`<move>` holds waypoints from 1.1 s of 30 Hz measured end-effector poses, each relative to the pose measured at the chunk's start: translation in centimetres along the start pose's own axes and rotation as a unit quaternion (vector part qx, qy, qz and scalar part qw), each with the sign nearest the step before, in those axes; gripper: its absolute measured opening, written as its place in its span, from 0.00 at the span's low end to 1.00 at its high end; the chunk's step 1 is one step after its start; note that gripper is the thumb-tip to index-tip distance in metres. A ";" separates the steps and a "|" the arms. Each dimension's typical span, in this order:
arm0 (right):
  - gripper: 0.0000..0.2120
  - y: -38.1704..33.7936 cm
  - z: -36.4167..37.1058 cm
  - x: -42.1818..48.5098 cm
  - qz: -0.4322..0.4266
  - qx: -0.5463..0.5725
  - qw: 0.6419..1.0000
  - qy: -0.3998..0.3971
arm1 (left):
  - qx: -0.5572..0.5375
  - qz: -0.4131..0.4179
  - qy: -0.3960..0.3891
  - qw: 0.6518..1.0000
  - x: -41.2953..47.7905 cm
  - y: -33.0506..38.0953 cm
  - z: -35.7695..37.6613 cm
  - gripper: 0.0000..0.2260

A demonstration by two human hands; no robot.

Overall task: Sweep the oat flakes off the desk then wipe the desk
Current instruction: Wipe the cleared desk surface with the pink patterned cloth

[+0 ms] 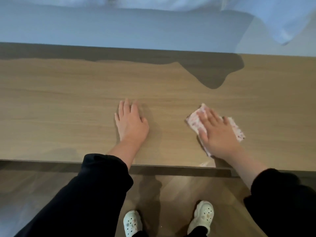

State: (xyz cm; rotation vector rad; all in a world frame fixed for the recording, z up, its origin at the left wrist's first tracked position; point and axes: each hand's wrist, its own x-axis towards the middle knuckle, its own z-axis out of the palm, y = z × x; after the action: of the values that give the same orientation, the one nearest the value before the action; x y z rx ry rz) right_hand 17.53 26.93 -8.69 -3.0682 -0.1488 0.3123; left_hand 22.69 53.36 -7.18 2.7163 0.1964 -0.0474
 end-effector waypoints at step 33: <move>0.29 14.4 -5.4 23.5 0.090 0.017 0.995 0.040 | 0.121 -0.085 0.000 0.989 2.5 10.7 7.0 0.29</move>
State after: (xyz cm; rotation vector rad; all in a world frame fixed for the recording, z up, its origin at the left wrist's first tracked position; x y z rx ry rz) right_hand 42.79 14.71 -9.02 -3.0590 0.1367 0.1976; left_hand 26.71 41.17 -9.42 2.9338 0.4499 -0.1281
